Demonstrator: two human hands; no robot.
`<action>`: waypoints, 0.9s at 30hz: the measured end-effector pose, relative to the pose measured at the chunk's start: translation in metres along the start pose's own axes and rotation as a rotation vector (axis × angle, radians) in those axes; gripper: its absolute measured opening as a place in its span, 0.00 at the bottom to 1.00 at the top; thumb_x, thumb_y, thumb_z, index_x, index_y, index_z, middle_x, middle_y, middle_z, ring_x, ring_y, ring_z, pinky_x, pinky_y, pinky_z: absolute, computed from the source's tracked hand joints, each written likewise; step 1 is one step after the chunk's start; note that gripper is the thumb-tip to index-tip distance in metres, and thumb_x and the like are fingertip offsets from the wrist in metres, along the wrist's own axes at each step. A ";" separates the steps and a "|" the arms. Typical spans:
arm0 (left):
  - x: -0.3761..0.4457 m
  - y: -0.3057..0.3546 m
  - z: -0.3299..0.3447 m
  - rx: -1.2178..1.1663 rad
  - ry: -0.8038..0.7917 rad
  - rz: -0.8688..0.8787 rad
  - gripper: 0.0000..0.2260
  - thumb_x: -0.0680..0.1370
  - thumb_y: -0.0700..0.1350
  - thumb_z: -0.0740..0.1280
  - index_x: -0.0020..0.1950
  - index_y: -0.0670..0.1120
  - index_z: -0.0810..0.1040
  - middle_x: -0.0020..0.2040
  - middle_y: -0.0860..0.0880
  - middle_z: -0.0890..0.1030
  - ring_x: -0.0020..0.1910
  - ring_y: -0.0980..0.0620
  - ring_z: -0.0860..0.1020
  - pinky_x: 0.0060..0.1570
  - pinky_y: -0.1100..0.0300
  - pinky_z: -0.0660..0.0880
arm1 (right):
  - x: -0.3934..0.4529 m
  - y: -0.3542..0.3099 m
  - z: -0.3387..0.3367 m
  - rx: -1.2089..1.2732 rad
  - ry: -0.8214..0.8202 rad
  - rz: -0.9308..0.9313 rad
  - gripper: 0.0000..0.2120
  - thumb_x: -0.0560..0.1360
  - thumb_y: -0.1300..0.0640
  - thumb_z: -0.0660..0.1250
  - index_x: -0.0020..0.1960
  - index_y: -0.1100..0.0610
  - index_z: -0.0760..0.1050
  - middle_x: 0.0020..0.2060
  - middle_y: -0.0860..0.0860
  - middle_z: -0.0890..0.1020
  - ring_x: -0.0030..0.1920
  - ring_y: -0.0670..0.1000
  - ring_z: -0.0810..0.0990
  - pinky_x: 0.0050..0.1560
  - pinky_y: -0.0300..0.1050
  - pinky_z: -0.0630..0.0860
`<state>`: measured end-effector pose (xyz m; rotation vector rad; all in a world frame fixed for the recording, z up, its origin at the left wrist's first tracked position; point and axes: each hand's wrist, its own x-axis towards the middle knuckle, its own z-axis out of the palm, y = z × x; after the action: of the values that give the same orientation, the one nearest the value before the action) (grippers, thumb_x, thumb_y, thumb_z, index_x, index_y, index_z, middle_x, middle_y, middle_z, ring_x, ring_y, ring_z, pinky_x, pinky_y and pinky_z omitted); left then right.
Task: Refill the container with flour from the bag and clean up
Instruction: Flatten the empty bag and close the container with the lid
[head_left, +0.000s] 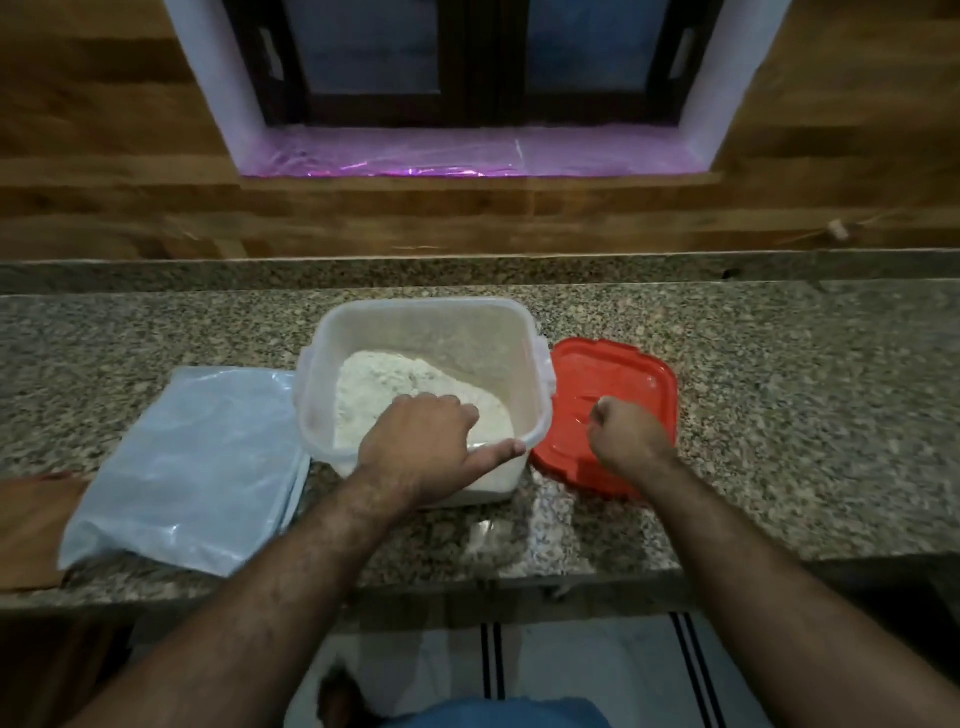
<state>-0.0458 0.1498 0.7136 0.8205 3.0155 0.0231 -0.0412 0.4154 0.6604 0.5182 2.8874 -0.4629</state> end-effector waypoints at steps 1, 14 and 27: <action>0.000 0.001 0.000 0.027 -0.004 -0.002 0.35 0.77 0.80 0.45 0.41 0.51 0.73 0.37 0.52 0.73 0.39 0.48 0.73 0.40 0.50 0.68 | -0.002 0.008 0.016 -0.026 -0.068 -0.021 0.10 0.79 0.53 0.70 0.58 0.55 0.82 0.53 0.55 0.87 0.56 0.58 0.85 0.51 0.46 0.77; 0.007 0.000 0.010 0.064 -0.045 -0.070 0.50 0.71 0.85 0.37 0.51 0.48 0.84 0.42 0.50 0.84 0.40 0.48 0.81 0.44 0.46 0.79 | 0.005 0.022 0.026 -0.016 0.339 -0.264 0.07 0.81 0.60 0.67 0.44 0.53 0.78 0.39 0.46 0.77 0.44 0.55 0.81 0.40 0.43 0.72; 0.007 -0.011 -0.019 -0.627 0.423 -0.231 0.46 0.77 0.79 0.53 0.85 0.47 0.63 0.81 0.46 0.69 0.77 0.44 0.70 0.76 0.41 0.69 | -0.014 -0.069 -0.142 0.883 0.980 -0.322 0.20 0.86 0.40 0.60 0.54 0.57 0.77 0.37 0.46 0.78 0.35 0.45 0.76 0.34 0.40 0.75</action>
<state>-0.0580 0.1438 0.7320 0.4393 3.1103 1.1998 -0.0695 0.3968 0.8154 0.4483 3.5105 -2.0935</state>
